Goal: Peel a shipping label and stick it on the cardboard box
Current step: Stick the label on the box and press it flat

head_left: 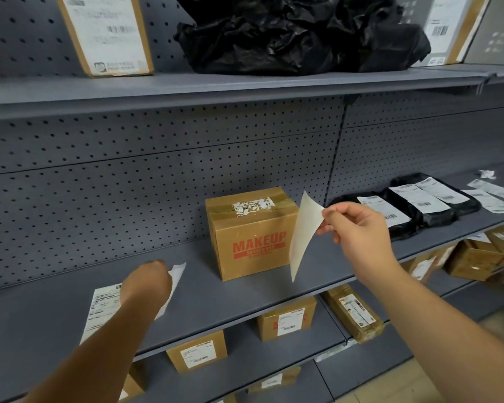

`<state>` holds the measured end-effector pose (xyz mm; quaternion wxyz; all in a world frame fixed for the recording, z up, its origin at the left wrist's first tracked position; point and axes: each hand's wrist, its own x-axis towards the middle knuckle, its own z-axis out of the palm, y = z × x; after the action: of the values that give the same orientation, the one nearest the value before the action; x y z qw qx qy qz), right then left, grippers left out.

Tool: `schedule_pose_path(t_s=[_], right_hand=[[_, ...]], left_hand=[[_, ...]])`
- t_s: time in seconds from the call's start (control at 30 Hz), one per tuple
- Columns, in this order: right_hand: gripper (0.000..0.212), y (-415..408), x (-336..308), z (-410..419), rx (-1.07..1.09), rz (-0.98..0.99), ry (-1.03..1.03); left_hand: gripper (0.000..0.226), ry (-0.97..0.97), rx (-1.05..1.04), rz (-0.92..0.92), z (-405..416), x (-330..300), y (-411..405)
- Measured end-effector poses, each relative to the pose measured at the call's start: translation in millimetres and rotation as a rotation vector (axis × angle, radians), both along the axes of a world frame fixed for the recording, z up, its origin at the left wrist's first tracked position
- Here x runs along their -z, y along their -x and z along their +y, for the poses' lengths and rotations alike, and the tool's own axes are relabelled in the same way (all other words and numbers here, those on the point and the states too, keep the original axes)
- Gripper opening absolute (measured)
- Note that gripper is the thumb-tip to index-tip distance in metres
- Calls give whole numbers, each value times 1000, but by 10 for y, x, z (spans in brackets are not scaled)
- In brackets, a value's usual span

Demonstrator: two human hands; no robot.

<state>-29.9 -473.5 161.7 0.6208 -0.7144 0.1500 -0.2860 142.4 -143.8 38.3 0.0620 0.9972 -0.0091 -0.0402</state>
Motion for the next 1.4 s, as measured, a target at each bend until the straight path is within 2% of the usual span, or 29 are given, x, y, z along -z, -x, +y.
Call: schedule_pose_path(t_s=[0.17, 0.37, 0.47, 0.6, 0.73, 0.83, 1.23, 1.4], right_hand=[[24, -37, -19, -58, 10, 16, -20], [19, -80, -64, -53, -6, 32, -34], [20, -92, -89, -38, -16, 24, -30], [18, -118, -112, 52, -21, 25, 2], [16, -143, -150, 189, -8, 29, 27], [15, -157, -162, 269, 12, 37, 35], [14, -232, -106, 200, 41, 107, 81], [14, -288, -68, 134, -22, 106, 57]], left_hand=[[31, -82, 19, -43, -4, 10, -12], [25, -87, 12, -51, 37, -47, 14], [20, 96, 53, -171, -64, -160, 147], [21, 431, 273, -412, -505, -456, 532], [28, 667, 486, -360, -1064, -777, 950], [33, 778, 520, -316, -1400, -905, 1129], [3, 795, 416, -382, -1708, -893, 1021], [2, 752, 404, -425, -1715, -879, 958]])
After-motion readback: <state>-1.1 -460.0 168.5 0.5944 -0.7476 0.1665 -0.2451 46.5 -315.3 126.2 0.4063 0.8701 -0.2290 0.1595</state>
